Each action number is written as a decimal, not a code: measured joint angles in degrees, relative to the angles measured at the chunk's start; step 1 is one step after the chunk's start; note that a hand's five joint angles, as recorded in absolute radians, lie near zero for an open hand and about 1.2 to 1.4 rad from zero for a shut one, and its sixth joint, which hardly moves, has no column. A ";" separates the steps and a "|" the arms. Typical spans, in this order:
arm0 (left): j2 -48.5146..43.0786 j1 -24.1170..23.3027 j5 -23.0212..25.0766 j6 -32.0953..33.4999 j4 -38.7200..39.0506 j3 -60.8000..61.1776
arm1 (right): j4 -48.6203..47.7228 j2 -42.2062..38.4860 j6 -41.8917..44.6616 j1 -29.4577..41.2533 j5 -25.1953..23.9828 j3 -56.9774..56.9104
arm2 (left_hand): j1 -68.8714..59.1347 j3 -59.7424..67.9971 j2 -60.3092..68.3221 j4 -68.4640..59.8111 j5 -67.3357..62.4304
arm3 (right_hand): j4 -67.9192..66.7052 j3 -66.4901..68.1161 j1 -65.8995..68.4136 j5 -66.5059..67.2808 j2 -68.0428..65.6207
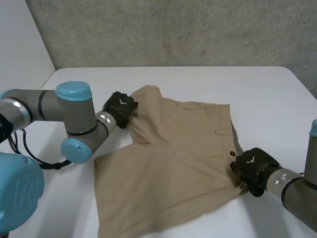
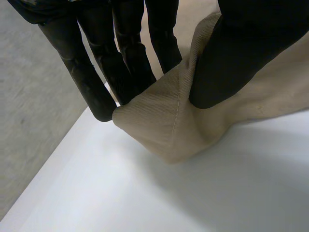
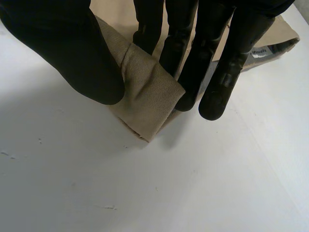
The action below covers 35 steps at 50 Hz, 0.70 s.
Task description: Fold the shorts.
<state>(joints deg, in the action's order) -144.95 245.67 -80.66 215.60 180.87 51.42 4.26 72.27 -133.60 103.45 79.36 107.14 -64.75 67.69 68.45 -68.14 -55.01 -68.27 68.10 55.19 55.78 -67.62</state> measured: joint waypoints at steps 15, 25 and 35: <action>12.97 1.45 -8.19 -0.14 3.82 21.20 | 0.05 -0.34 0.01 0.55 0.12 0.06 | 23.50 -23.29 -25.04 23.94 20.90 | 0.00 0.00 0.00 0.00 0.00; 19.40 2.04 -7.04 -3.08 4.21 23.69 | 0.05 -0.53 0.01 0.58 0.18 0.13 | 35.40 -37.69 -39.02 39.01 36.21 | 0.00 0.00 0.00 0.00 0.00; 19.85 3.99 1.21 -11.57 1.49 19.89 | 0.00 -0.50 0.01 0.64 0.19 0.46 | 35.22 -37.61 -38.86 38.83 35.80 | 0.00 0.00 0.00 0.00 0.00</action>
<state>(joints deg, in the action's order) -125.10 249.66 -79.45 204.03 182.37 71.31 4.26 71.77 -133.59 104.09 79.56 107.60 -29.54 30.08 29.59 -29.31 -19.21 -68.27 68.10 55.19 55.78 -67.61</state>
